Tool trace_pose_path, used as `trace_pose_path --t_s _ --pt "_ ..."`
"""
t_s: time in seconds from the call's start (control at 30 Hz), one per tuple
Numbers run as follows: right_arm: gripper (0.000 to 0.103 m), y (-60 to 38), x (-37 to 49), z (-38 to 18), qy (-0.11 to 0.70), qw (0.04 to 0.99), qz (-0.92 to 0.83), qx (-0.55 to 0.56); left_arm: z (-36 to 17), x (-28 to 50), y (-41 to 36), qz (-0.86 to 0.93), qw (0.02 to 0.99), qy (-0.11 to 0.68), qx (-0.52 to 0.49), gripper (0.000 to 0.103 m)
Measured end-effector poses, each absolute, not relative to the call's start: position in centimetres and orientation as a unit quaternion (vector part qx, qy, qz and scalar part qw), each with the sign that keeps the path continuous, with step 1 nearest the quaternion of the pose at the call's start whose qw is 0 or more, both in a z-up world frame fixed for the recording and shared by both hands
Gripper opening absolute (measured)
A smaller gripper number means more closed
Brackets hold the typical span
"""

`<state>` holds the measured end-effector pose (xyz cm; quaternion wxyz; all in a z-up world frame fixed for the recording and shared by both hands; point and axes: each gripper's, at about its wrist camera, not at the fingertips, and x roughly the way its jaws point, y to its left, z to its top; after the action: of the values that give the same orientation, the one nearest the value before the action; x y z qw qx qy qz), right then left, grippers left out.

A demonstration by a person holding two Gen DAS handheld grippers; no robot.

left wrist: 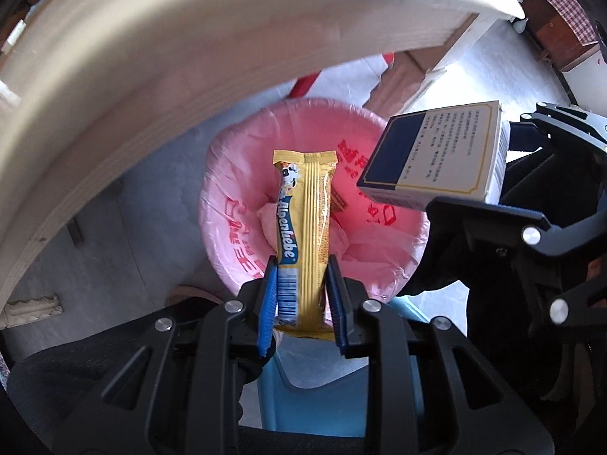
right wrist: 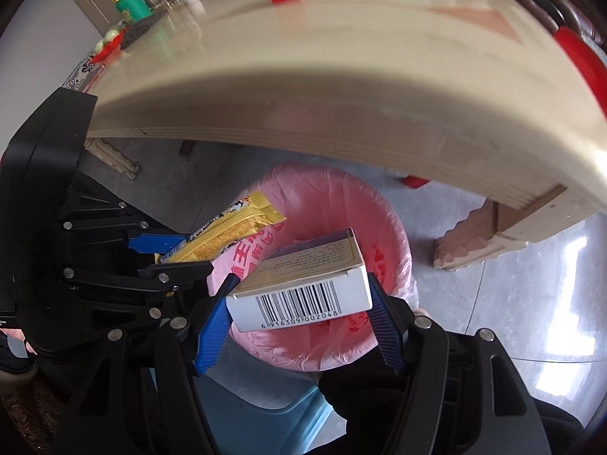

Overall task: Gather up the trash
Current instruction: 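Open both tools over the pink bin to drop candy bar and white box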

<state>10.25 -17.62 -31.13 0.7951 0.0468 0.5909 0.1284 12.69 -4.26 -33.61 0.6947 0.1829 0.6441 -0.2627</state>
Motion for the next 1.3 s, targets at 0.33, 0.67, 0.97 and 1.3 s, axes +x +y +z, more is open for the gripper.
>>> trace_pose_path --t_s 0.33,0.67,0.97,1.3 --pt "0.064 -17.6 11.5 -35.6 0.627 0.763 0.141 0.063 -39.1 13.6 -4.6 -0.257 0.658 0.684 0.181 0.025" --pt "0.064 -17.3 12.7 -39.1 0.653 0.74 0.146 0.063 -41.7 14.7 -5.1 -0.256 0.636 0.705 0.183 0.025" --pt "0.066 -17.0 13.1 -40.7 0.665 0.729 0.149 0.061 -42.9 14.5 -5.9 -0.261 0.623 0.71 0.197 0.027" --pt "0.072 -17.6 13.2 -40.6 0.664 0.73 0.142 0.074 -43.1 15.1 -5.5 -0.246 0.632 0.71 0.19 0.048"
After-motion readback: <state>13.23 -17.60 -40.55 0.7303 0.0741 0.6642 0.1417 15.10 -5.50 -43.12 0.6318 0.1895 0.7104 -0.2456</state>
